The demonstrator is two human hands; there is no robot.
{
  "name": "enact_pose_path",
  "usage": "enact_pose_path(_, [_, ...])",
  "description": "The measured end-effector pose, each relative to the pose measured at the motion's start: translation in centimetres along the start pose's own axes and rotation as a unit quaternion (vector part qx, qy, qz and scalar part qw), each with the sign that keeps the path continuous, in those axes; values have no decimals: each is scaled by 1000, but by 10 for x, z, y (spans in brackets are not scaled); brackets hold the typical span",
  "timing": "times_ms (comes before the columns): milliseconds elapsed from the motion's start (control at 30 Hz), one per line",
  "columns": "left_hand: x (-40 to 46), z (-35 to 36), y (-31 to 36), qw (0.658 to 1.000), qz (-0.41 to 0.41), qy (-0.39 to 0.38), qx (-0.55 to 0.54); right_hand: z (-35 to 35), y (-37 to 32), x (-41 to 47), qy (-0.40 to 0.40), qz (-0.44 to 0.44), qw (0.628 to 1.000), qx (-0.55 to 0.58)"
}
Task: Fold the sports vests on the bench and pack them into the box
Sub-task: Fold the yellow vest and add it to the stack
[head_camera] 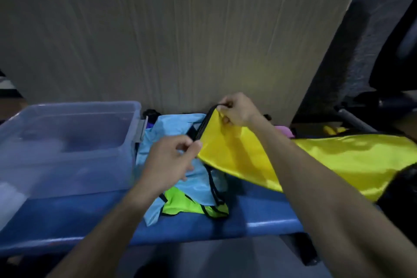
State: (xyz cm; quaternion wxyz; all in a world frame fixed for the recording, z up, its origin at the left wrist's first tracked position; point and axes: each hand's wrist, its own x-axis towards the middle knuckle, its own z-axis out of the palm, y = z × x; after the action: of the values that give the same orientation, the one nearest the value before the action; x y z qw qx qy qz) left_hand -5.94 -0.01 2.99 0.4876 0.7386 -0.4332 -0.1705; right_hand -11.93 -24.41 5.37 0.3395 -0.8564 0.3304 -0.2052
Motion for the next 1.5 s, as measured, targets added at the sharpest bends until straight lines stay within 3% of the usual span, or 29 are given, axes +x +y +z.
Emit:
enact_pose_path(133, [-13,-21,-77,992,-120,26,29,83,1,11,-42,-9,998,41])
enact_pose_path(267, [-25,-45,-105,982,-163,39,86,122,-12,17,-74,-46,996,32])
enact_pose_path(367, [-34,-51,-109,939,-57,63,334,124,-14,13,-69,-79,994,22])
enact_pose_path(433, [-29,-39,-91,940,42,41,337,116,-8,3,-44,-100,993,34])
enact_pose_path(500, [-16,-12,-64,944,94,-41,313,101,8,-11,-7,-113,992,62])
enact_pose_path(600, [7,38,-49,899,157,-145,381,65,53,-38,56,-104,991,70])
enact_pose_path(700, [22,80,-50,862,200,-173,433,15,118,-71,140,-29,989,34])
enact_pose_path(900, [32,150,-62,860,250,-188,403,-66,250,-124,331,166,926,-71])
enact_pose_path(967, [39,161,-69,857,248,-191,410,-80,279,-126,311,246,915,-80])
enact_pose_path(1033, [47,170,-77,858,255,-182,408,-86,298,-120,242,306,916,-97])
enact_pose_path(1100, [54,176,-81,859,255,-177,407,-91,307,-113,194,333,914,-125])
enact_pose_path(1200, [62,185,-87,858,249,-177,412,-100,315,-98,191,345,913,-103])
enact_pose_path(1333, [72,196,-88,856,257,-157,419,-102,321,-86,233,323,916,-58])
enact_pose_path(1500, [77,206,-97,842,242,-202,437,-111,316,-84,287,212,926,-124])
